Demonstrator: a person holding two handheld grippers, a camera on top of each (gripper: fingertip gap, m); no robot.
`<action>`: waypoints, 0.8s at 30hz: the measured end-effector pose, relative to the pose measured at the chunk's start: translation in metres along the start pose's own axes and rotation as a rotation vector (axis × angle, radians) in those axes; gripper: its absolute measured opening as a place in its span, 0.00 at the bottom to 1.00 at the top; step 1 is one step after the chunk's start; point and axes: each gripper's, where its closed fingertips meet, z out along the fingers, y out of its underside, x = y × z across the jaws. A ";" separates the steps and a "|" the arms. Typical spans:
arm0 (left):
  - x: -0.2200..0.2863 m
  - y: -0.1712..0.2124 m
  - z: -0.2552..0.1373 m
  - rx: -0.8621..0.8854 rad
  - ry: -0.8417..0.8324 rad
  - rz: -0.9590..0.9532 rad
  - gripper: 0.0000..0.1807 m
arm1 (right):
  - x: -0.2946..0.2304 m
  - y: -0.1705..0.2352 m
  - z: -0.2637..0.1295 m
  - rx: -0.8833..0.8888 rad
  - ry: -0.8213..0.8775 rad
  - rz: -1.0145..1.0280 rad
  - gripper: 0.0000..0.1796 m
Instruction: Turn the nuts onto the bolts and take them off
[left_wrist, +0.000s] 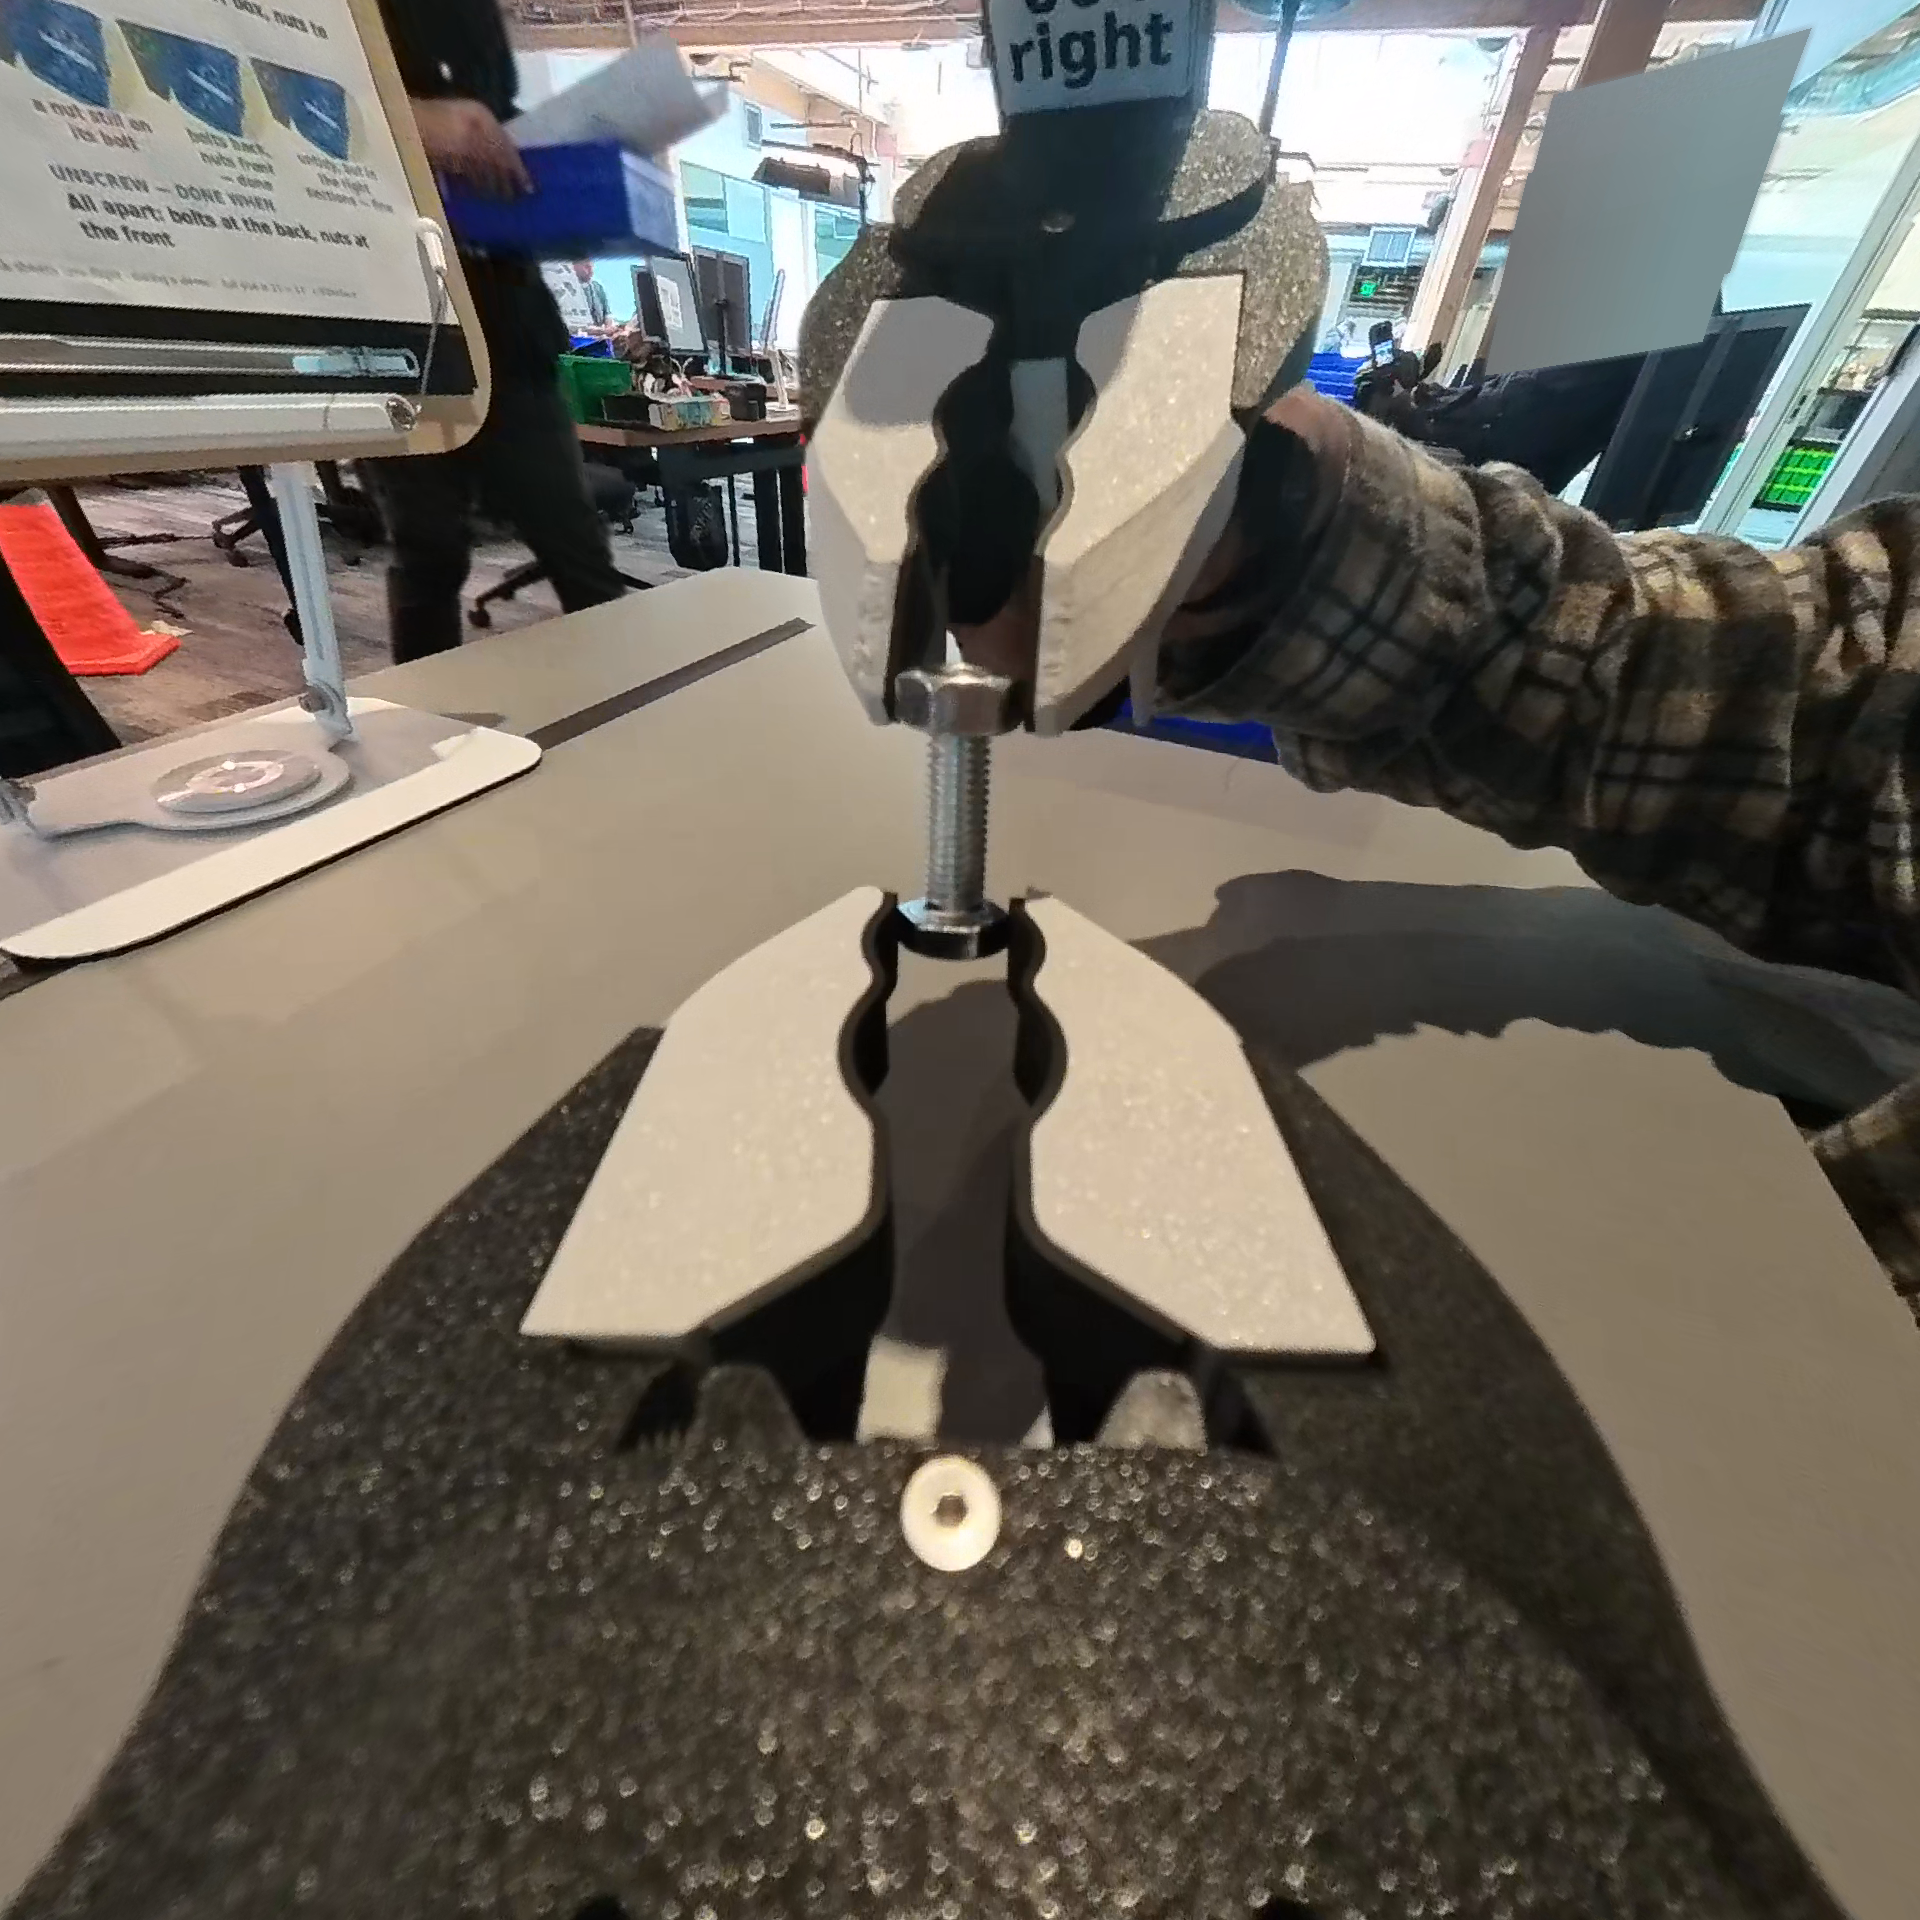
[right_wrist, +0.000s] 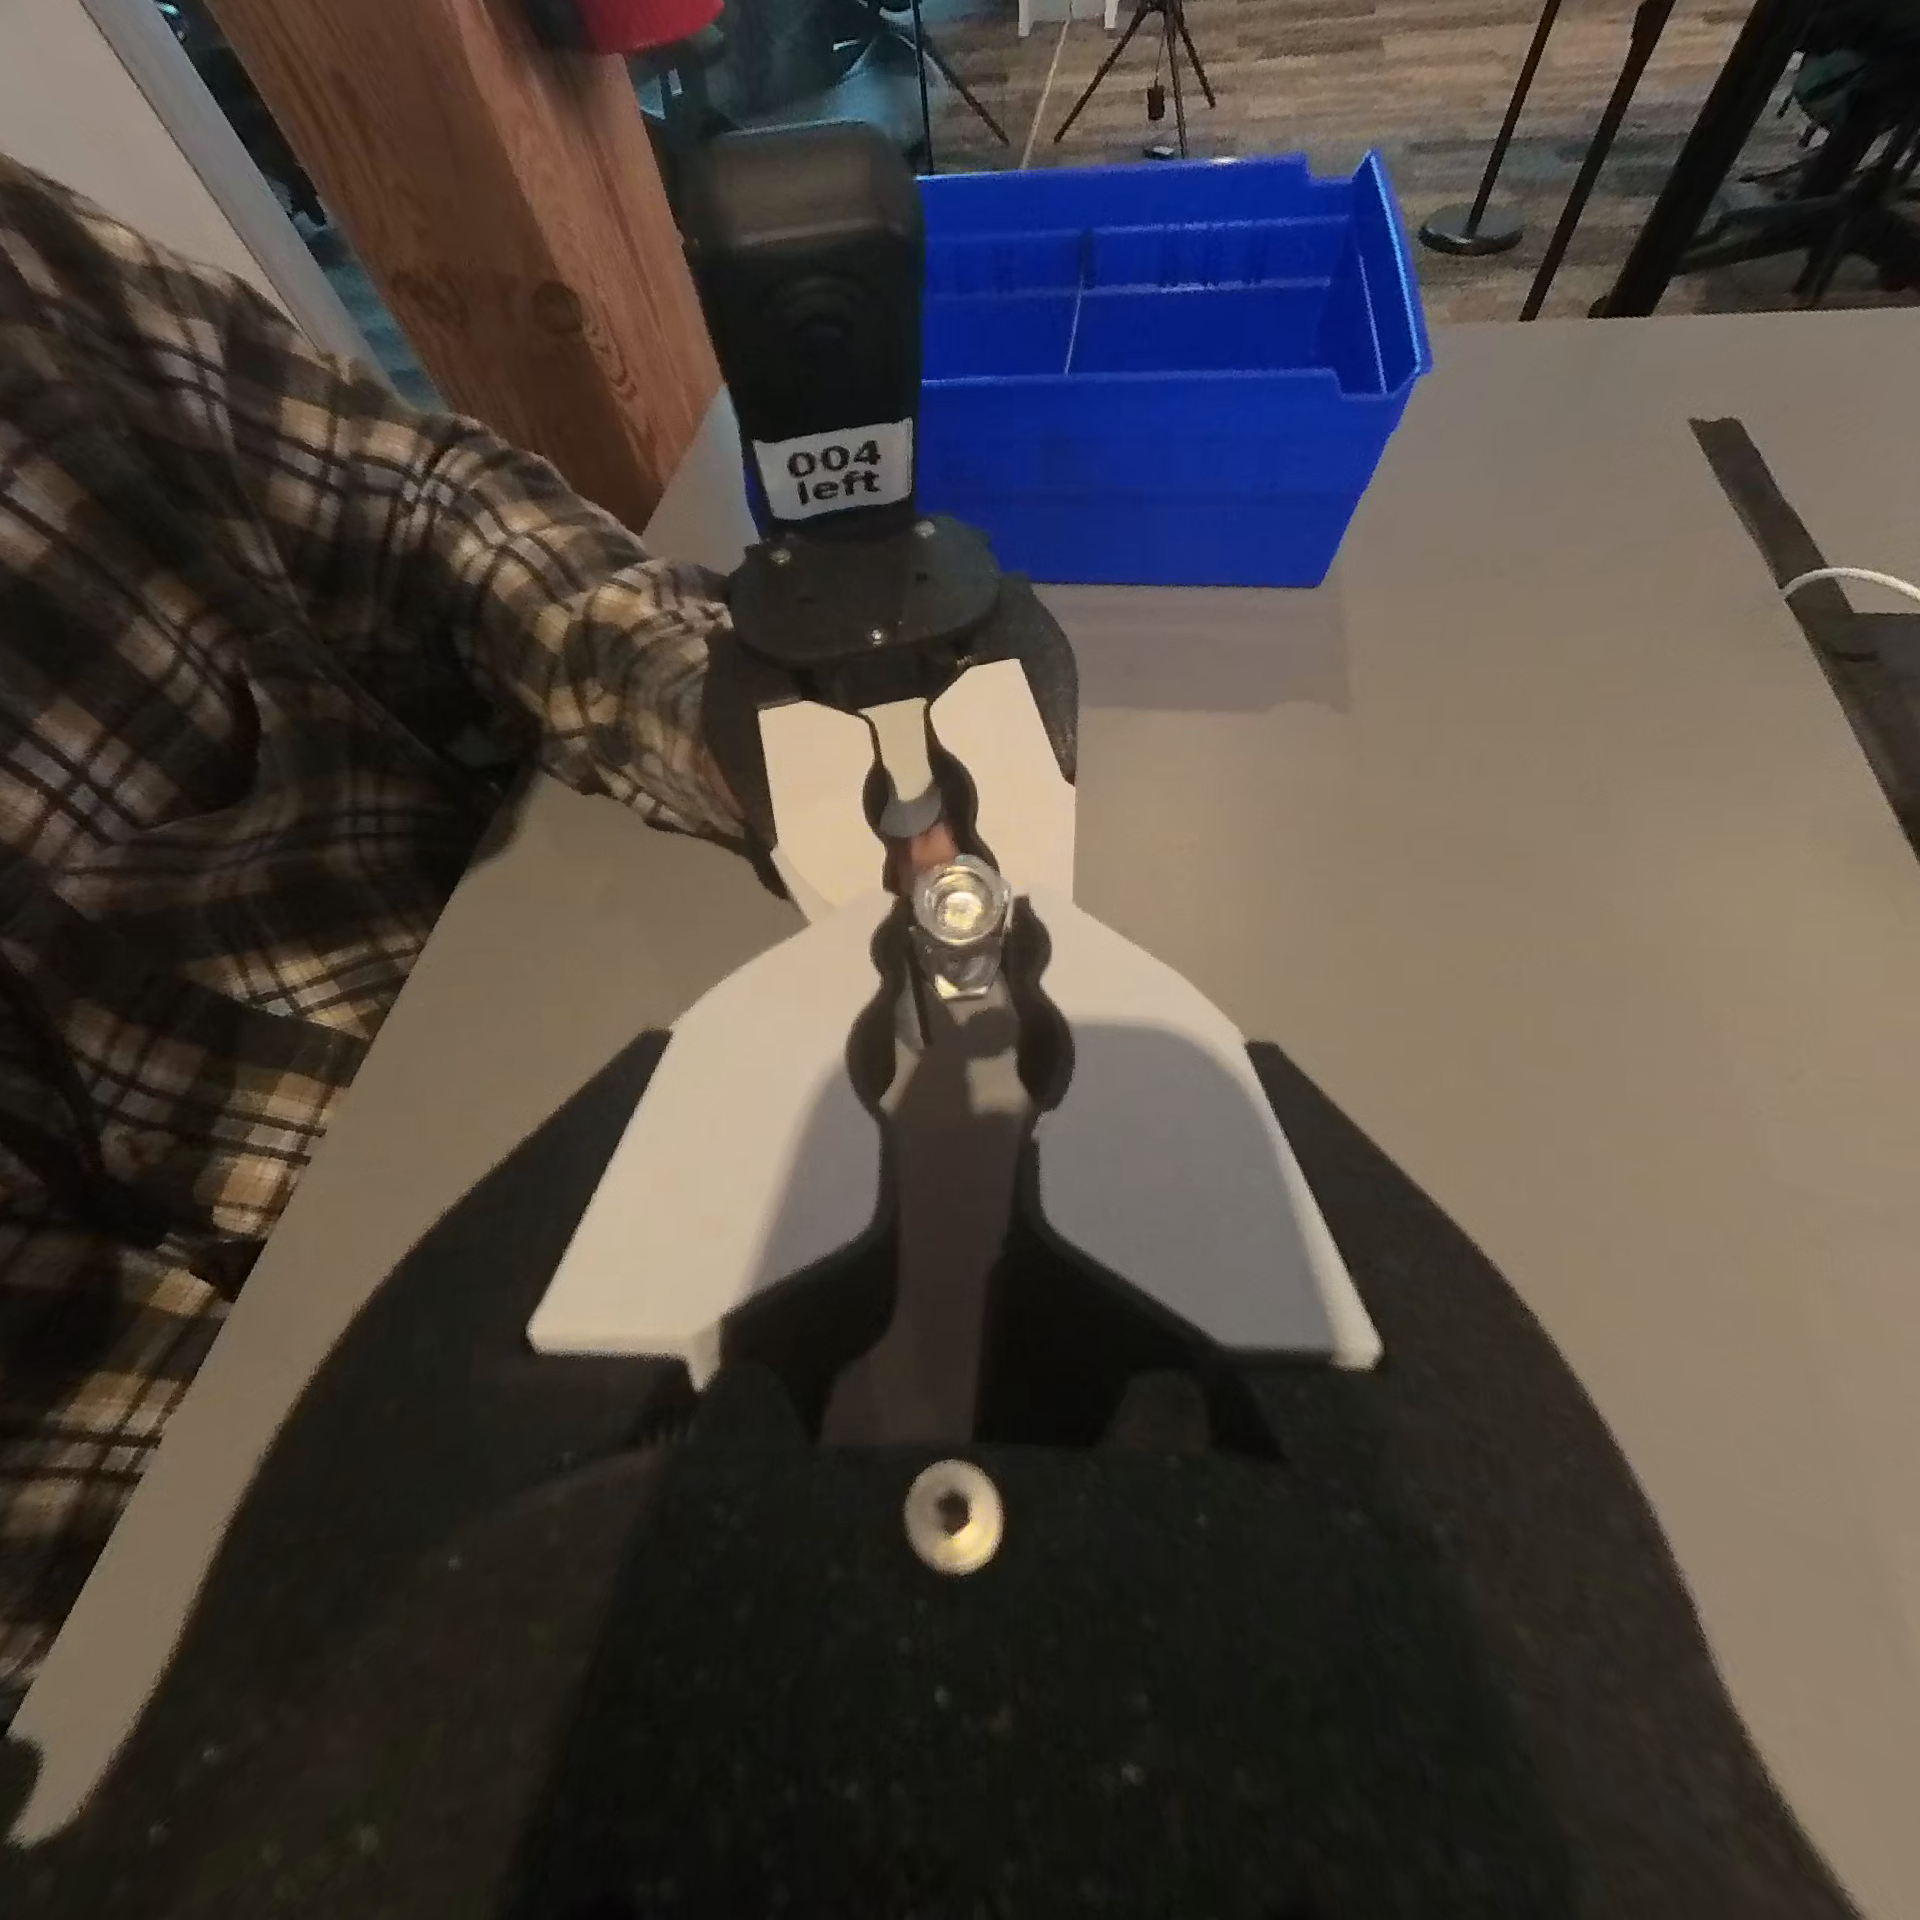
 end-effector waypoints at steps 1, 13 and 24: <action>0.000 0.000 0.000 0.001 0.001 -0.003 0.11 | 0.000 0.000 0.000 -0.001 0.003 -0.002 0.10; 0.000 -0.001 -0.001 0.010 0.021 -0.029 0.11 | 0.000 -0.012 -0.010 0.226 0.054 -0.037 0.42; 0.000 -0.005 -0.002 0.047 0.046 -0.095 0.11 | -0.023 -0.017 0.018 0.476 0.030 -0.074 0.62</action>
